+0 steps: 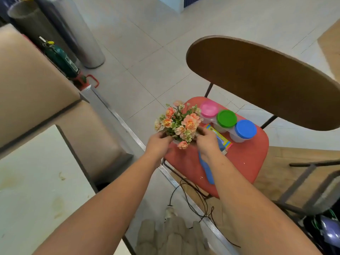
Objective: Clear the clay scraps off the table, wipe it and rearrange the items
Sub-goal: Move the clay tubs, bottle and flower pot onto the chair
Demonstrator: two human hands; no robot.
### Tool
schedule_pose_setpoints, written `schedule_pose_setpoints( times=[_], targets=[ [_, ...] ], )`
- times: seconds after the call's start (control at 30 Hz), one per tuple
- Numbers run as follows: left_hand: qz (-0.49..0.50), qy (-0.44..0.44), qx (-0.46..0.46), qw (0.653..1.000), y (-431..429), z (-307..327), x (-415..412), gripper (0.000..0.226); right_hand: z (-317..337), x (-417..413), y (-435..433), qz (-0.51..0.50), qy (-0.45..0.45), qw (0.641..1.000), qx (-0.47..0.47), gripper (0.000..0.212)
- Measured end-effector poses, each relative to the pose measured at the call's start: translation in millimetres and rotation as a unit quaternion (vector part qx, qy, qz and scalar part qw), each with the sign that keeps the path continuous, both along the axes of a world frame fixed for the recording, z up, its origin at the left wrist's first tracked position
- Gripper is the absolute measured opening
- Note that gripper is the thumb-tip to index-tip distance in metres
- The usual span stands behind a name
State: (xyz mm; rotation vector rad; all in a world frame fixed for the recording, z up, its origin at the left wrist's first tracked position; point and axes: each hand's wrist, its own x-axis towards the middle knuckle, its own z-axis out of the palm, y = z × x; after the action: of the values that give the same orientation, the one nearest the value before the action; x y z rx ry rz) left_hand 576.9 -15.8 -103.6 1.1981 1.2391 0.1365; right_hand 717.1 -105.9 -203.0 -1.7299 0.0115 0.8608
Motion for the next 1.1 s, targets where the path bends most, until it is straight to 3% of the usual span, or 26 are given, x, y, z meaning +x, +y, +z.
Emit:
schedule_pose_setpoints(
  times=[0.1, 0.23, 0.7, 0.87, 1.1],
  targets=[
    [-0.025, 0.009, 0.001, 1.000, 3.0, -10.5, 18.5, 0.023, -41.9, 20.7, 1.1, -0.013, -0.015, 1.000, -0.019, 0.046],
    [-0.036, 0.020, 0.000, 0.999, 7.7, -23.6, 36.2, 0.022, -21.1, 21.0, 6.5, -0.032, -0.037, 0.998, -0.033, 0.042],
    [-0.059, 0.046, 0.021, 0.997, 8.4, -45.6, 45.4, 0.025, -37.3, 24.1, 5.7, -0.023, -0.029, 0.999, -0.035, 0.047],
    [-0.063, 0.041, 0.022, 0.997, 8.0, -46.6, 43.8, 0.024, -30.2, 17.9, 5.3, -0.047, -0.045, 0.997, -0.027, 0.037],
    [-0.052, 0.023, 0.022, 0.998, 6.0, -33.7, 11.5, 0.050, -21.4, -38.5, -7.2, -0.114, -0.027, 0.993, -0.024, 0.039]
  ],
)
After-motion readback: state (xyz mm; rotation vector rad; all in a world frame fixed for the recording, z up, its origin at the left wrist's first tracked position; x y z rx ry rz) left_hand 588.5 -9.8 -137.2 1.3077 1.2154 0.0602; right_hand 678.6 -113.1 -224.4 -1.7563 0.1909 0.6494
